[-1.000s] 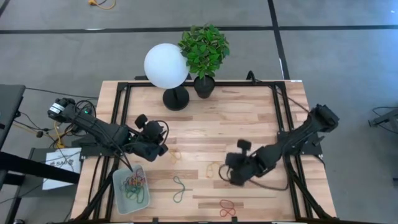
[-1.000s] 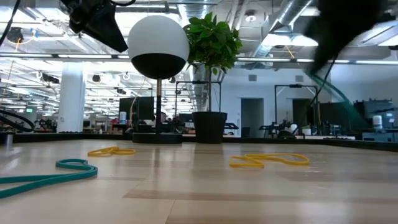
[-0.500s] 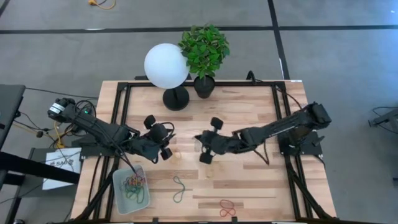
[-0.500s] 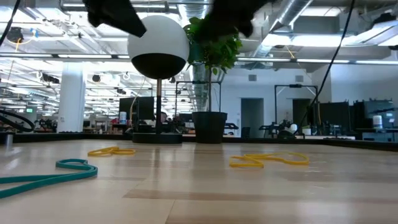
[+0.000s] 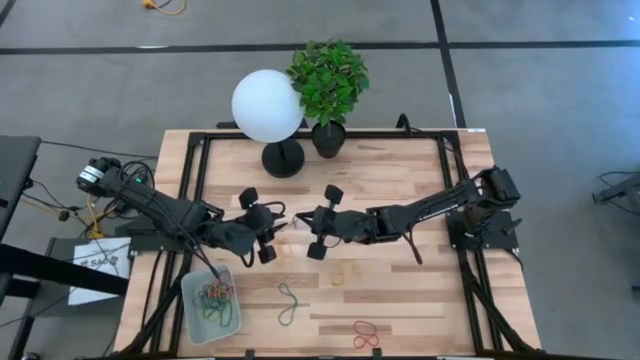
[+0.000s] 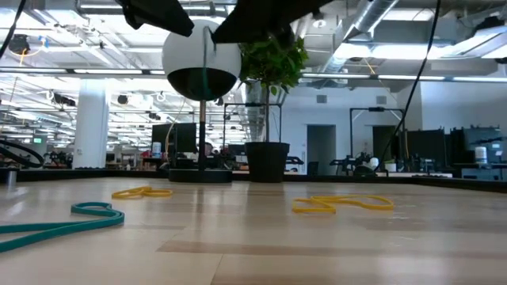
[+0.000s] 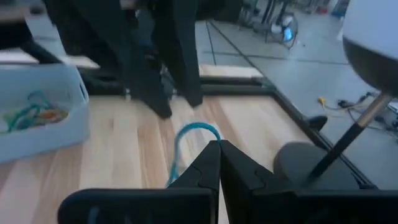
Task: Pick and place items into bin
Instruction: Put the blue rubber band into the gray bin
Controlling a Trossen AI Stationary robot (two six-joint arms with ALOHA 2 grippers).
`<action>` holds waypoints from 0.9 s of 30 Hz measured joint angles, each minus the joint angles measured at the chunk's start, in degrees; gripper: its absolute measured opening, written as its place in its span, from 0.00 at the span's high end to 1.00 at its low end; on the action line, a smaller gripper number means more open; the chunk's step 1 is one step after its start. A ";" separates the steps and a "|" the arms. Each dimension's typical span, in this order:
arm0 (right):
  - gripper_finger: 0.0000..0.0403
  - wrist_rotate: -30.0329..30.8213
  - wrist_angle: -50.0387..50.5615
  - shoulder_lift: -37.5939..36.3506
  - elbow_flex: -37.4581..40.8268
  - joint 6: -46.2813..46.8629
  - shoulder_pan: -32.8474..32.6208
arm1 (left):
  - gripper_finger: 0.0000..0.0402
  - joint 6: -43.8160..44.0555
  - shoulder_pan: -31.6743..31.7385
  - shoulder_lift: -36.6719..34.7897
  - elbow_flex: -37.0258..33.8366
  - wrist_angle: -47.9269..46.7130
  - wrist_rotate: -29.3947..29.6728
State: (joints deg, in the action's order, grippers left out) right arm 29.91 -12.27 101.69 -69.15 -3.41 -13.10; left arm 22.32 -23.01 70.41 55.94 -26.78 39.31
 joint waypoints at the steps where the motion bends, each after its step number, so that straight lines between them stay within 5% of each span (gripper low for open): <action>1: 1.00 -0.02 -0.90 0.00 0.01 -0.12 0.02 | 0.78 -0.23 0.00 0.00 0.00 0.24 0.00; 27: 1.00 -2.95 -5.72 -0.11 -1.72 -5.65 0.13 | 0.78 -2.40 2.58 0.00 0.00 2.37 -1.46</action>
State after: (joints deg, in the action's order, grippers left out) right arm 26.96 -18.00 101.58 -70.87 -9.06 -12.97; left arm 19.92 -20.43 70.41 55.94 -24.41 37.85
